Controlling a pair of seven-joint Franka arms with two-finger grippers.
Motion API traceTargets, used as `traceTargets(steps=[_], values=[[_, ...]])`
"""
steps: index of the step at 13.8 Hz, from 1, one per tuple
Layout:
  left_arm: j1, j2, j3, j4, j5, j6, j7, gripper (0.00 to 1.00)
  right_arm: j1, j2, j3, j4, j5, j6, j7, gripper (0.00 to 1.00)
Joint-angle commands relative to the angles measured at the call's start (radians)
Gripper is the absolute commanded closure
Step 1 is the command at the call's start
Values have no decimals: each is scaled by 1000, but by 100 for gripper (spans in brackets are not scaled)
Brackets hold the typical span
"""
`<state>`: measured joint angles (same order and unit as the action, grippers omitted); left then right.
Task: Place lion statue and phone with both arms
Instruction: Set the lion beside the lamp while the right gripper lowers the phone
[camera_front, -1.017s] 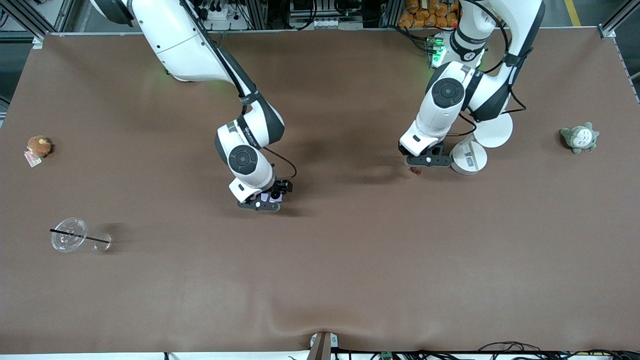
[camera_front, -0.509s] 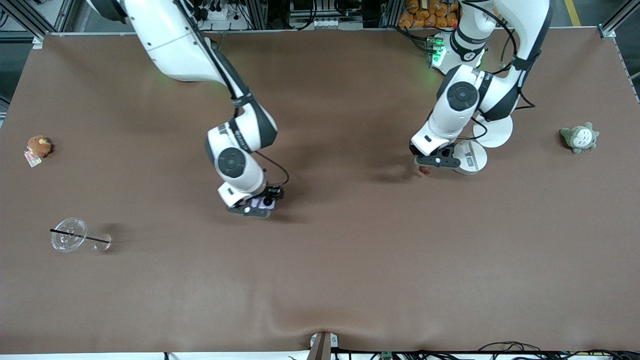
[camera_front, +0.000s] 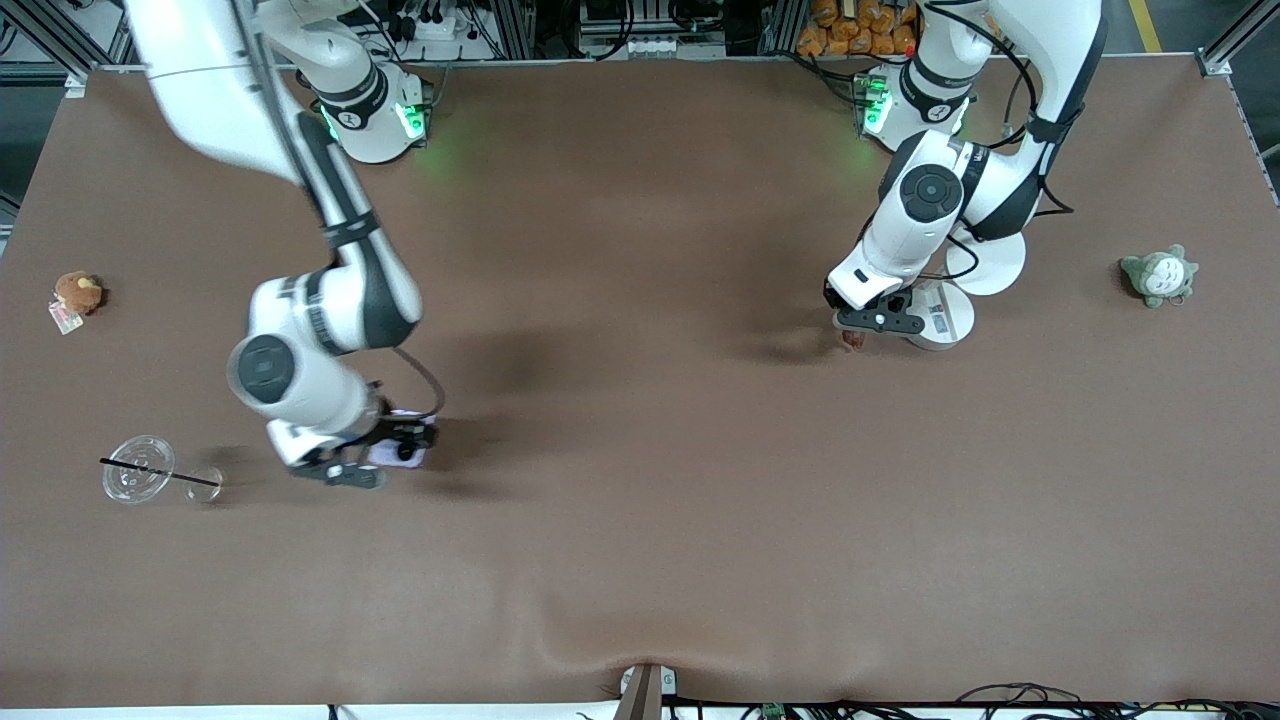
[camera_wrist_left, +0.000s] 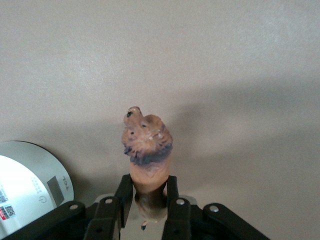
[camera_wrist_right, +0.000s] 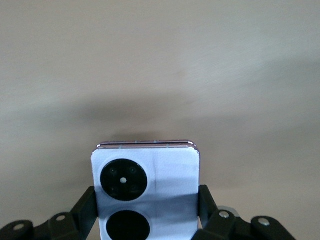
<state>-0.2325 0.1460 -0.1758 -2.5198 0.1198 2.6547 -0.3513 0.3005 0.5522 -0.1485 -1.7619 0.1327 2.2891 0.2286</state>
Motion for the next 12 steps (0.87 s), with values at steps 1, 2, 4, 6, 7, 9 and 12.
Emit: traceTargets(steps=[1, 2, 4, 6, 7, 9, 12], values=[[19, 36, -2, -16, 20, 76, 9, 97, -95, 32, 13, 39, -44, -2, -122, 80], [34, 43, -4, -14, 20, 80, 17, 94, -119, 52, 14, 53, -50, 0, -162, 80], [45, 44, -4, -11, 20, 79, 66, 36, -144, 87, 14, 78, -56, 1, -198, 79], [100, 27, -7, -7, 20, 73, 115, 0, -181, 107, 14, 78, -70, 47, -203, 79], [111, 12, -7, -4, 20, 70, 142, 0, -196, 116, 15, 76, -70, 65, -224, 79], [113, -5, -11, 15, 18, 38, 163, 0, -222, 127, 14, 78, -71, 73, -271, 79], [113, -13, -65, 90, 4, -76, 157, 0, -248, 146, 15, 78, -73, 104, -307, 78]])
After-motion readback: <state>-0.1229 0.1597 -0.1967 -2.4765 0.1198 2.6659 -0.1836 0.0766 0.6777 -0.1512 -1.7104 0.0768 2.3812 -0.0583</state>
